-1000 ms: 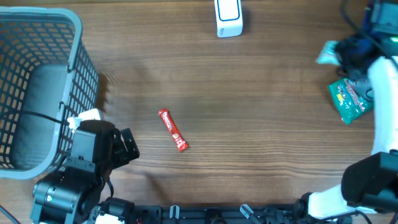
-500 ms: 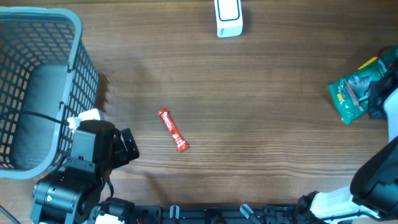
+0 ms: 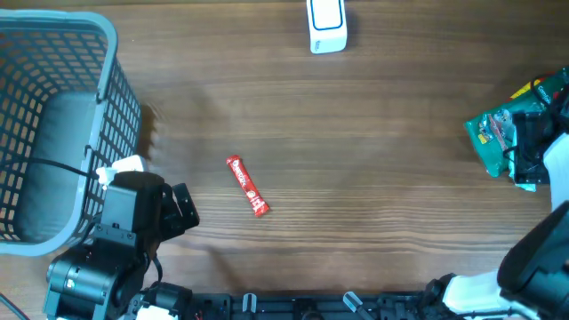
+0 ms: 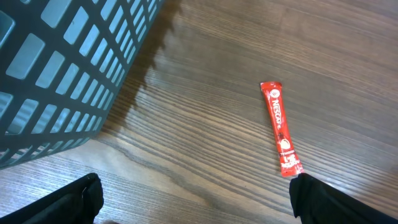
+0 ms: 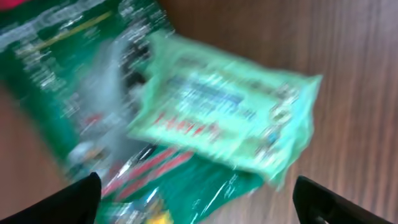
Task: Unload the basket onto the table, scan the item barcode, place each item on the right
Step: 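Carry the wipes packet to the right side and drop it, then bring the right gripper over the red Nescafé stick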
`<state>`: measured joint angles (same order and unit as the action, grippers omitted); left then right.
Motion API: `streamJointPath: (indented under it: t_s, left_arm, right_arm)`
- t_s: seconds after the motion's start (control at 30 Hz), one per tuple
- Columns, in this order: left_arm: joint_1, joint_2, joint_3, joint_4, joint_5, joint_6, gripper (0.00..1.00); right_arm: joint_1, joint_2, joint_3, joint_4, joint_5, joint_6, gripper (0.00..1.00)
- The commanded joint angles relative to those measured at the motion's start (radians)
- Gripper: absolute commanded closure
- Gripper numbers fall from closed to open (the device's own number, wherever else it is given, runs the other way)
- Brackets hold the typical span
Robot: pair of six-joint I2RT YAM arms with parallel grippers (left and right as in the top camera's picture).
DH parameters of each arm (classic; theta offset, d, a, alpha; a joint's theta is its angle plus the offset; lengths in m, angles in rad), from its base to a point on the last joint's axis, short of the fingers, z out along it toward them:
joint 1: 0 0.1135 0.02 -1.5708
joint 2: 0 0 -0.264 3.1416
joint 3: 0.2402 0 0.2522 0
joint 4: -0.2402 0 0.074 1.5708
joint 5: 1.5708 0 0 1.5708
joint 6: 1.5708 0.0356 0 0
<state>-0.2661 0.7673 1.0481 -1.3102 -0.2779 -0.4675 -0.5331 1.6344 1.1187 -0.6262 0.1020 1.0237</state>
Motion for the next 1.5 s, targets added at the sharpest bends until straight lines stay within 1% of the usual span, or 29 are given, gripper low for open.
streamJointPath:
  t_s: [0.0,0.13,0.2,0.3,0.37,0.47,0.6,0.77,0.83,0.87,0.93,0.97,1.07,1.1,1.13,1.23,1.33,1.4,1.47]
  left_arm:
    - [0.005,-0.001,0.001,0.000,0.005,0.015,0.00]
    - [0.005,-0.001,0.001,0.000,0.005,0.015,0.00]
    - [0.005,-0.001,0.001,0.000,0.005,0.015,0.00]
    - [0.005,-0.001,0.001,0.000,0.005,0.015,0.00]
    - [0.005,-0.001,0.001,0.000,0.005,0.015,0.00]
    - [0.005,-0.001,0.001,0.000,0.005,0.015,0.00]
    - [0.005,-0.001,0.001,0.000,0.005,0.015,0.00]
    - [0.005,-0.001,0.001,0.000,0.005,0.015,0.00]
    - [0.005,-0.001,0.001,0.000,0.005,0.015,0.00]
    - [0.005,-0.001,0.001,0.000,0.005,0.015,0.00]
    - [0.005,-0.001,0.001,0.000,0.005,0.015,0.00]
    - [0.005,-0.001,0.001,0.000,0.005,0.015,0.00]
    - [0.005,-0.001,0.001,0.000,0.005,0.015,0.00]
    - [0.005,-0.001,0.001,0.000,0.005,0.015,0.00]
    - [0.005,-0.001,0.001,0.000,0.005,0.015,0.00]
    - [0.005,-0.001,0.001,0.000,0.005,0.015,0.00]
    - [0.005,-0.001,0.001,0.000,0.005,0.015,0.00]
    - [0.005,-0.001,0.001,0.000,0.005,0.015,0.00]
    - [0.005,-0.001,0.001,0.000,0.005,0.015,0.00]
  right_arm:
    - [-0.001,-0.109,0.033,-0.025,-0.227,-0.039,0.01]
    - [0.023,-0.175,0.033,-0.074,-0.412,-0.123,0.01]
    - [0.051,-0.188,0.033,-0.096,-0.466,-0.182,0.01]
    - [0.135,-0.192,0.033,-0.127,-0.508,-0.296,0.01]
    - [0.229,-0.185,0.032,-0.130,-0.504,-0.396,0.01]
    - [0.367,-0.170,0.031,-0.121,-0.504,-0.495,0.01]
    - [0.597,-0.126,0.031,-0.066,-0.472,-0.637,0.01]
    - [0.862,-0.018,0.031,0.025,-0.336,-0.755,0.01]
    - [0.935,0.033,0.031,0.065,-0.337,-0.790,0.03]
    - [0.967,0.059,0.031,0.086,-0.339,-0.790,0.07]
    - [1.043,0.125,0.031,0.138,-0.356,-0.789,0.23]
    - [1.065,0.145,0.031,0.157,-0.378,-0.789,0.27]
    - [1.117,0.186,0.031,0.194,-0.483,-0.788,0.26]
    - [1.137,0.199,0.031,0.207,-0.550,-0.787,0.26]
    - [1.152,0.207,0.031,0.216,-0.608,-0.787,0.23]
    - [1.196,0.215,0.031,0.226,-0.719,-0.771,0.23]
    - [1.239,0.215,0.031,0.225,-0.716,-0.650,0.25]
    - [1.262,0.215,0.031,0.228,-0.691,-0.599,0.26]
    - [1.283,0.215,0.031,0.238,-0.641,-0.608,0.26]
